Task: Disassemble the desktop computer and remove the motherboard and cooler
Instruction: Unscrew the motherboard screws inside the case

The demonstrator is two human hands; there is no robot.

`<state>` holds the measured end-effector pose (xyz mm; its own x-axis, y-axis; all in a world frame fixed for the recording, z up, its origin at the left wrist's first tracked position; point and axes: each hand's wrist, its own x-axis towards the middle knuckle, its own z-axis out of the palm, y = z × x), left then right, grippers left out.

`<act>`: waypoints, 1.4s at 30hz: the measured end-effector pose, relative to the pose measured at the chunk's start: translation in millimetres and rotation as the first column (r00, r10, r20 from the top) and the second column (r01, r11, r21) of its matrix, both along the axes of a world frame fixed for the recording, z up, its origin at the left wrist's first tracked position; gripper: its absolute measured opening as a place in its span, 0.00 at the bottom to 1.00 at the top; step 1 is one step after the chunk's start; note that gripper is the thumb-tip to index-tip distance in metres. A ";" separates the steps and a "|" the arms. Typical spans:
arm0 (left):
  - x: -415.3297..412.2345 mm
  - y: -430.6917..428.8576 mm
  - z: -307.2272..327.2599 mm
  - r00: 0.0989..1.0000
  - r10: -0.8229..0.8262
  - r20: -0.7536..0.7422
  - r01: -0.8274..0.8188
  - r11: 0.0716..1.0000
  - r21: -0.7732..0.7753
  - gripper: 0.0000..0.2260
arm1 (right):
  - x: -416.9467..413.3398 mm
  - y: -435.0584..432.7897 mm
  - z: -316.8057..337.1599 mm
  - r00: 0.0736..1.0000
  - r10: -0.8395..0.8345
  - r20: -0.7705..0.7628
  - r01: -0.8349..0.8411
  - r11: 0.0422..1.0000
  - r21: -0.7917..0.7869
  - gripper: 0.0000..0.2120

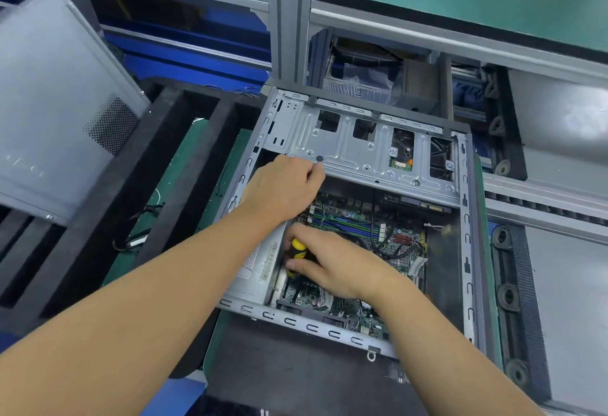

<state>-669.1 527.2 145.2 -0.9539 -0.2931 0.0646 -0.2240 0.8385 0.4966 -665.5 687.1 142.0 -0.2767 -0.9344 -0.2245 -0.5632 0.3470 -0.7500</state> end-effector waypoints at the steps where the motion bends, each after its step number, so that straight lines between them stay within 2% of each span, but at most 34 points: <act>1: 0.2 0.1 0.0 1.000 -0.002 0.002 0.002 1.000 0.001 0.24 | 0.4 -0.1 0.6 0.999 0.021 -0.032 -0.021 1.000 -0.013 0.07; 5: 0.6 0.0 0.2 1.000 -0.012 -0.001 0.012 1.000 0.006 0.24 | 7.9 3.4 4.6 0.995 0.075 -0.067 -0.074 0.997 0.017 0.12; 8: 0.6 -0.6 0.1 1.000 -0.011 -0.005 0.011 1.000 0.000 0.24 | 10.5 4.1 7.8 0.996 0.052 -0.074 -0.052 0.999 -0.001 0.19; 12: 1.3 -0.4 -1.1 1.000 -0.007 -0.010 0.007 1.000 0.005 0.24 | 13.1 4.8 4.8 0.999 -0.019 0.044 0.020 1.000 -0.017 0.12; 14: 0.9 -0.7 -1.7 1.000 0.002 -0.012 -0.002 1.000 0.001 0.24 | 13.9 7.1 2.9 0.984 -0.104 0.142 0.109 0.994 -0.030 0.08; 16: 0.4 -1.0 -2.7 1.000 0.004 -0.017 -0.004 1.000 -0.001 0.24 | 12.5 9.2 2.2 0.967 -0.163 0.193 0.178 0.982 -0.061 0.08; 21: 0.4 -1.3 -5.1 1.000 0.019 -0.020 -0.019 1.000 -0.014 0.24 | 9.2 8.4 4.3 0.965 -0.155 0.210 0.194 0.964 -0.182 0.08; 26: -0.3 -1.4 -5.9 1.000 0.015 -0.014 -0.015 1.000 -0.013 0.24 | 7.6 12.1 7.1 0.965 -0.081 0.250 0.131 0.974 -0.188 0.07; 29: 0.1 -1.8 -6.1 1.000 0.010 -0.023 -0.010 1.000 -0.019 0.24 | 12.3 11.8 7.8 0.964 -0.006 0.264 0.059 0.980 -0.192 0.10; 34: 0.1 -1.8 -6.6 1.000 0.004 -0.028 -0.005 1.000 -0.017 0.24 | 9.8 13.3 7.4 0.976 -0.045 0.211 0.077 0.987 -0.142 0.11; 39: 0.2 -2.2 -6.9 1.000 0.014 -0.024 -0.014 1.000 -0.010 0.25 | 9.7 12.5 5.4 0.973 -0.047 0.228 0.078 0.989 -0.129 0.08; 42: -0.3 -2.2 -6.7 1.000 0.019 -0.020 -0.020 1.000 -0.017 0.25 | 9.1 10.1 4.8 0.936 -0.128 0.329 0.175 0.978 -0.117 0.09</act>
